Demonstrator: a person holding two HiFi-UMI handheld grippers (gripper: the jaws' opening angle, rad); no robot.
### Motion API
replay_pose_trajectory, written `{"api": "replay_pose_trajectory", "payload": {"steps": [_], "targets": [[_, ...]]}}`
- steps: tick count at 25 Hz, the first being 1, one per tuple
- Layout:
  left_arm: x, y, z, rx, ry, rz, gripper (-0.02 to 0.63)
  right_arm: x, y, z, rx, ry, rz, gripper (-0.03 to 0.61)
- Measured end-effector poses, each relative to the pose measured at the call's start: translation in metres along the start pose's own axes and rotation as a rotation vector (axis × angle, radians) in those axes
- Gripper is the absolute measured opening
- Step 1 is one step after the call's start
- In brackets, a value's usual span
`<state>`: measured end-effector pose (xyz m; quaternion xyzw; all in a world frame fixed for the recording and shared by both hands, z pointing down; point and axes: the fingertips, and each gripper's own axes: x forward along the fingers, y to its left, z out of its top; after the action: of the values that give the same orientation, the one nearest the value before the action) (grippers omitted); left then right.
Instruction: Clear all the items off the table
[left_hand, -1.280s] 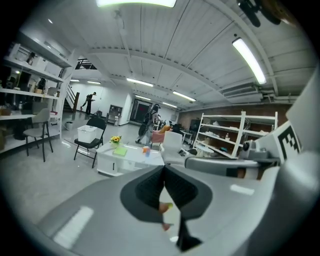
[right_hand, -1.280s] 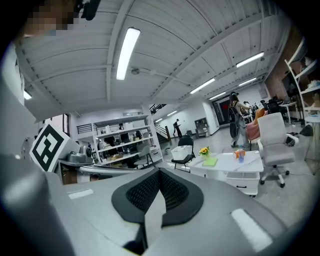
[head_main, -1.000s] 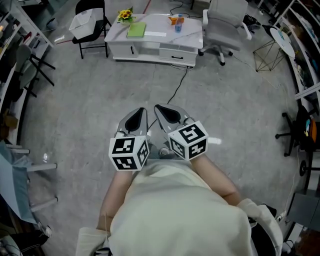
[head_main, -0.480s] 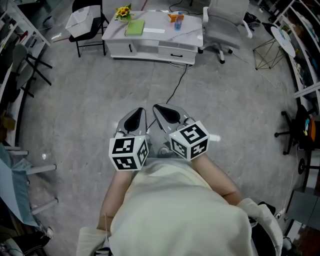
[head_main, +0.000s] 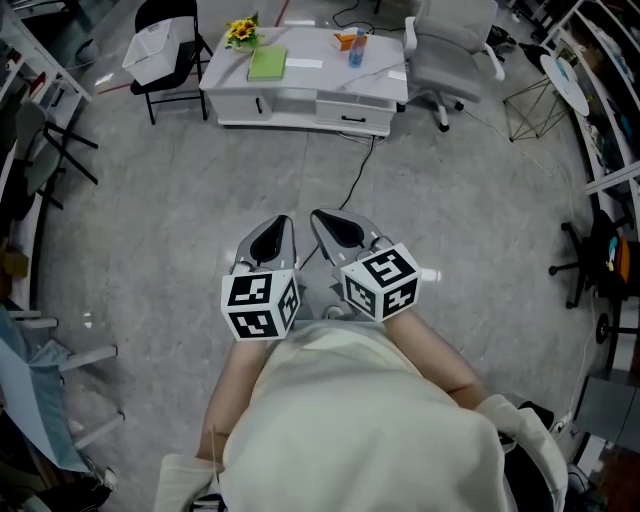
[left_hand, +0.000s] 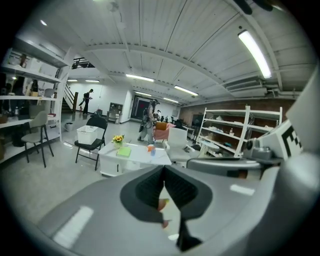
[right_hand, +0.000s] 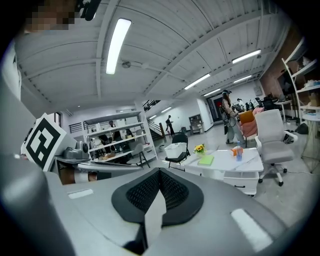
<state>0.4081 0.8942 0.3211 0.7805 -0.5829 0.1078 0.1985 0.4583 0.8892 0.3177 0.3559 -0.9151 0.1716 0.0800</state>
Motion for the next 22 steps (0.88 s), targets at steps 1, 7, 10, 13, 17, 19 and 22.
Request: {"api": "replay_pose_trajectory", "payload": {"steps": [1, 7, 10, 13, 17, 19, 22], "targets": [[0.006, 0.005, 0.003, 0.006, 0.004, -0.003, 0.009, 0.007, -0.003, 0.002, 0.002, 0.003, -0.005, -0.002], [0.037, 0.041, 0.02, 0.024, 0.028, -0.013, 0.009, 0.057, -0.014, 0.018, 0.005, 0.019, -0.016, -0.002], [0.053, 0.06, 0.03, 0.022, 0.037, -0.021, 0.011, 0.084, -0.016, 0.025, 0.011, 0.035, -0.007, -0.002], [0.071, 0.081, 0.041, 0.021, 0.044, -0.027, 0.009, 0.111, -0.018, 0.033, 0.011, 0.047, 0.005, -0.002], [0.093, 0.106, 0.053, 0.012, 0.057, -0.037, 0.009, 0.143, -0.023, 0.042, 0.012, 0.067, 0.005, -0.002], [0.104, 0.118, 0.06, 0.009, 0.064, -0.046, 0.009, 0.159, -0.028, 0.048, 0.015, 0.071, -0.006, -0.002], [0.119, 0.136, 0.068, 0.011, 0.077, -0.061, 0.009, 0.18, -0.034, 0.056, 0.031, 0.071, -0.022, -0.002]]}}
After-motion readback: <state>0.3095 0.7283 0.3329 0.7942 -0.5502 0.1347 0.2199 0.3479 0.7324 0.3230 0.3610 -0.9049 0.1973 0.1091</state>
